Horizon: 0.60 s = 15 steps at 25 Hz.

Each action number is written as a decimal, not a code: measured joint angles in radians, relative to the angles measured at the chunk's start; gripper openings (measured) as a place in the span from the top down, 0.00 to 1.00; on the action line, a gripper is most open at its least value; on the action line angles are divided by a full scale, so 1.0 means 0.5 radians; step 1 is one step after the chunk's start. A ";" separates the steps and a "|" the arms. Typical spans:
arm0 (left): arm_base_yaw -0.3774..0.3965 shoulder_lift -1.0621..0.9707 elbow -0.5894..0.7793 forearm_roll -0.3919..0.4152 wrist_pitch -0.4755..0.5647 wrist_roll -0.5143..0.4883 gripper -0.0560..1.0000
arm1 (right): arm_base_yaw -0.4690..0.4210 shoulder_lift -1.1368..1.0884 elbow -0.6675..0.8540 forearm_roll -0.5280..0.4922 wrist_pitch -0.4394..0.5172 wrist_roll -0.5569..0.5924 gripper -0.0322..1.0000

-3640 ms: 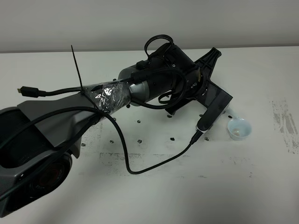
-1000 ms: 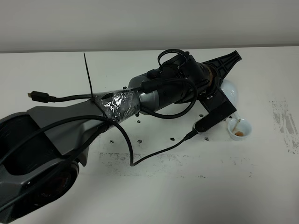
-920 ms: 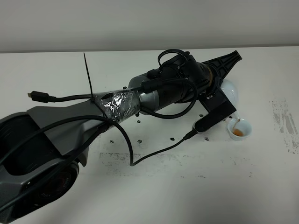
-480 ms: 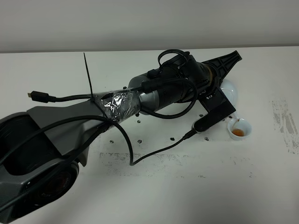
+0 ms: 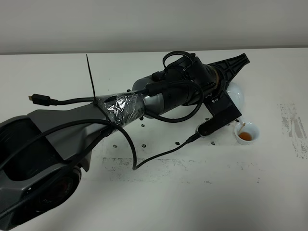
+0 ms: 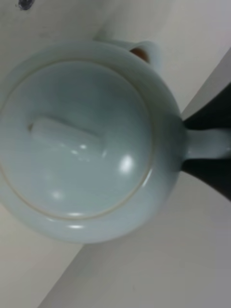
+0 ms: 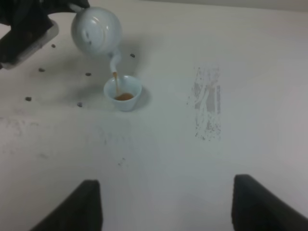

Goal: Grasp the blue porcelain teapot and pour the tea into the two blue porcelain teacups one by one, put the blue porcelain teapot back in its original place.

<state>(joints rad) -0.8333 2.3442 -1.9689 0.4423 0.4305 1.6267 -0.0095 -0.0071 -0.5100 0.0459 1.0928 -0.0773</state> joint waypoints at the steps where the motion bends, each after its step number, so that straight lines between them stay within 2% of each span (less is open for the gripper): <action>1: 0.000 0.000 0.000 0.000 0.000 0.005 0.91 | 0.000 0.000 0.000 0.000 0.000 0.000 0.40; 15: -0.012 0.000 0.000 0.002 -0.037 0.030 0.91 | 0.000 0.000 0.000 0.000 0.000 0.000 0.40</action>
<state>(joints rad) -0.8391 2.3442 -1.9689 0.4435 0.4119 1.6418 -0.0095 -0.0071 -0.5100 0.0459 1.0928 -0.0773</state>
